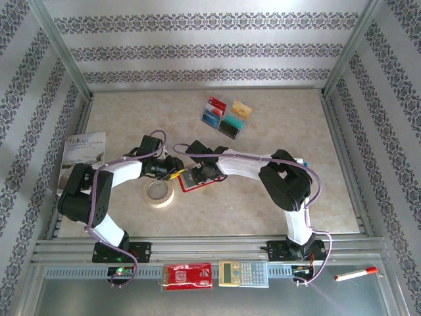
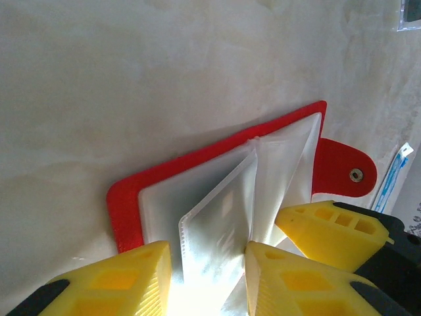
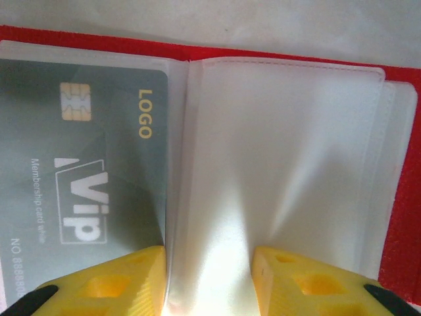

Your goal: Take the credit cards out of the card holder

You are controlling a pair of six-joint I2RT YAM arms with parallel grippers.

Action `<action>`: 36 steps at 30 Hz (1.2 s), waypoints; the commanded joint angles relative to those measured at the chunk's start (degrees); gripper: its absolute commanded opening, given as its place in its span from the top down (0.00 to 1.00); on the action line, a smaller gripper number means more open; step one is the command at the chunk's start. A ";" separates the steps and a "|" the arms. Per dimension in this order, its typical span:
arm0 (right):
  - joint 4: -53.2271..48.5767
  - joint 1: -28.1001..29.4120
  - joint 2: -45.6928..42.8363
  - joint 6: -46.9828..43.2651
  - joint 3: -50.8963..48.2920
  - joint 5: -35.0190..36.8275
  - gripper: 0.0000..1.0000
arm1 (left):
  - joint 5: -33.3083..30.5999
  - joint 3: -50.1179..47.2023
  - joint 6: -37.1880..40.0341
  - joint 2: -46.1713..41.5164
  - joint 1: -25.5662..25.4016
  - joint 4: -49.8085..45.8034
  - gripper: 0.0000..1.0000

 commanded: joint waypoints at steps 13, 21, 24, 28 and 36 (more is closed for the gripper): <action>-0.87 -1.38 2.64 0.03 -2.42 -2.05 0.59 | 1.75 1.33 -0.92 3.55 -1.51 2.58 0.69; 0.92 -1.53 0.63 2.58 -4.52 -5.98 0.58 | 2.70 1.40 -1.62 4.95 -2.12 5.25 0.78; 3.12 -2.10 -1.56 4.68 -6.90 -8.88 0.55 | 2.43 2.20 -0.87 5.90 -2.15 4.87 0.78; 7.53 -3.13 -5.22 8.54 -11.63 -13.16 0.53 | 2.59 3.93 -0.19 7.47 -2.09 4.97 0.78; 15.84 -3.87 -9.47 15.57 -17.60 -17.20 0.51 | 3.92 7.14 0.50 10.17 -2.13 6.36 0.75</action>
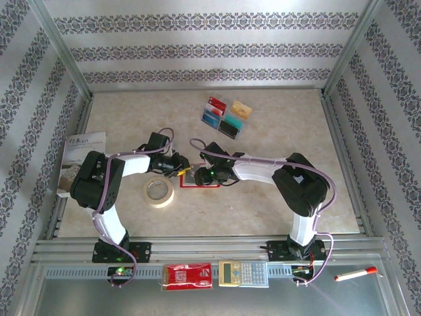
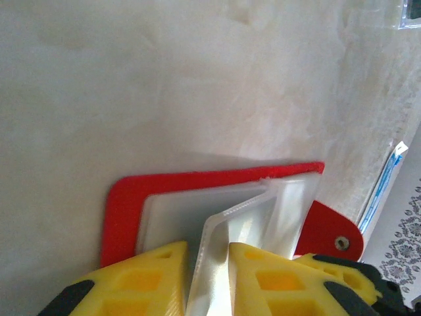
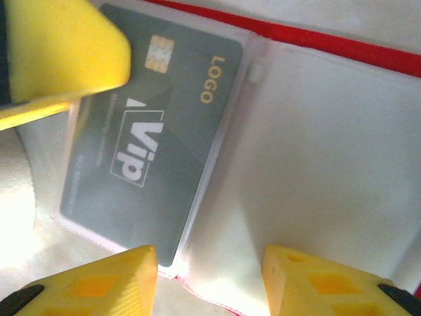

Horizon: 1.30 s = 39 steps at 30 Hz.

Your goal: Take the credit cards out of the card holder

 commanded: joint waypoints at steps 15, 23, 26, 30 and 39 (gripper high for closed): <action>11.27 -4.95 -6.18 6.72 -5.26 -5.59 0.52 | 3.52 -3.88 5.01 -5.60 -0.42 -0.47 0.72; 13.60 -4.87 -4.68 7.95 -5.70 -7.95 0.58 | 3.73 -3.43 5.31 -5.64 -0.47 -1.10 0.76; 13.86 -4.96 -5.25 8.17 -6.65 -6.91 0.59 | 4.32 -3.18 4.83 -6.49 -0.44 -0.74 0.77; 13.98 -5.13 -5.57 7.99 -7.21 -6.28 0.61 | 3.64 -3.16 5.19 -7.61 -0.44 -2.01 0.81; 14.54 -5.38 -2.96 8.76 -7.26 -6.89 0.67 | 4.50 -2.76 4.13 -8.06 -0.49 -1.23 0.94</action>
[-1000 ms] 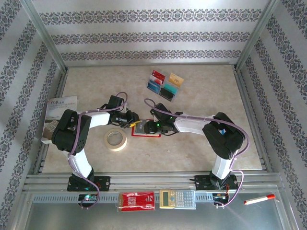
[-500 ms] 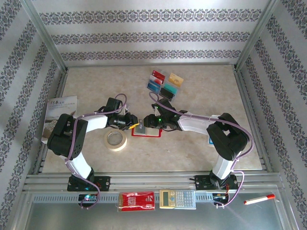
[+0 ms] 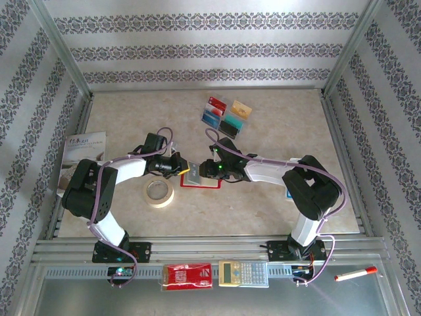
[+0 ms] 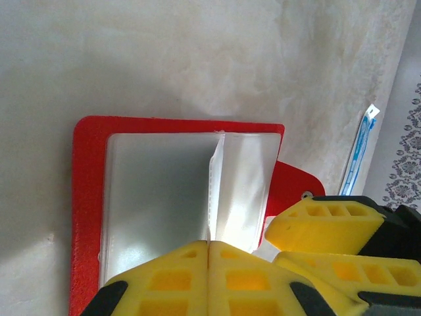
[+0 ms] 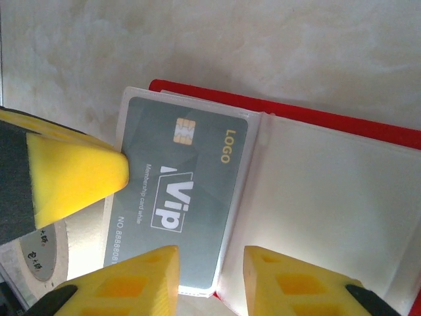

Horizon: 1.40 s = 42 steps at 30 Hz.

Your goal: Take the credit cards out of the card holder

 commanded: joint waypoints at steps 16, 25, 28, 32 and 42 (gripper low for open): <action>0.50 -3.05 3.95 2.28 -2.00 -0.81 0.75 | 3.73 0.86 -4.15 -0.52 -2.22 3.22 0.93; 1.78 -5.54 -1.75 3.42 -4.23 -0.69 0.74 | 3.65 -0.27 -10.64 0.87 -7.36 12.28 0.74; 2.24 -6.13 -2.78 3.97 -5.44 -0.31 0.75 | 3.18 0.15 -11.08 1.13 -8.24 12.70 0.71; 2.11 -6.22 -2.89 4.15 -5.91 -0.34 0.75 | 3.13 0.76 -11.10 2.25 -9.41 13.05 0.70; 1.15 -5.48 -2.11 2.85 -4.70 -1.28 0.75 | -4.41 3.77 -3.44 0.45 -9.35 -0.83 0.74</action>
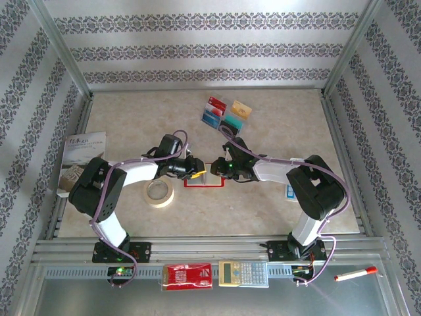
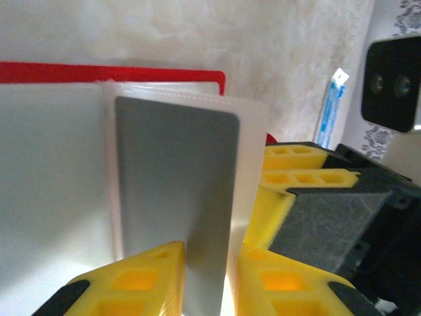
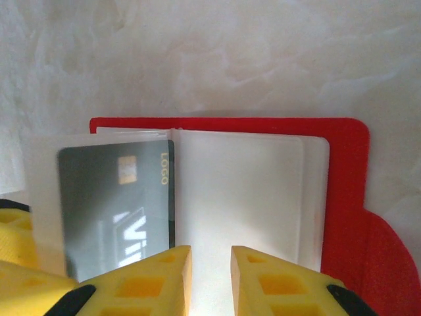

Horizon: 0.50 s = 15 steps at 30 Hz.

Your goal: Take the credit cards out of the card holder

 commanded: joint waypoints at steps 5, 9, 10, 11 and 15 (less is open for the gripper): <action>-0.58 1.22 -0.15 -1.29 1.15 -1.00 0.75 | -9.98 3.18 9.20 -5.49 0.46 -17.23 0.75; 0.21 2.35 0.50 -1.35 2.02 -1.80 0.75 | -12.95 2.62 10.96 -7.73 1.73 -20.67 0.75; 0.71 2.67 0.92 -1.18 2.19 -2.17 0.75 | -13.35 2.43 11.29 -7.88 2.08 -21.11 0.74; 1.16 2.94 1.39 -0.97 2.59 -2.75 0.75 | -13.76 2.47 11.57 -7.80 2.33 -21.69 0.74; 2.79 4.01 3.33 0.32 3.51 -4.21 0.76 | -18.51 3.62 13.26 -7.53 2.62 -25.69 0.73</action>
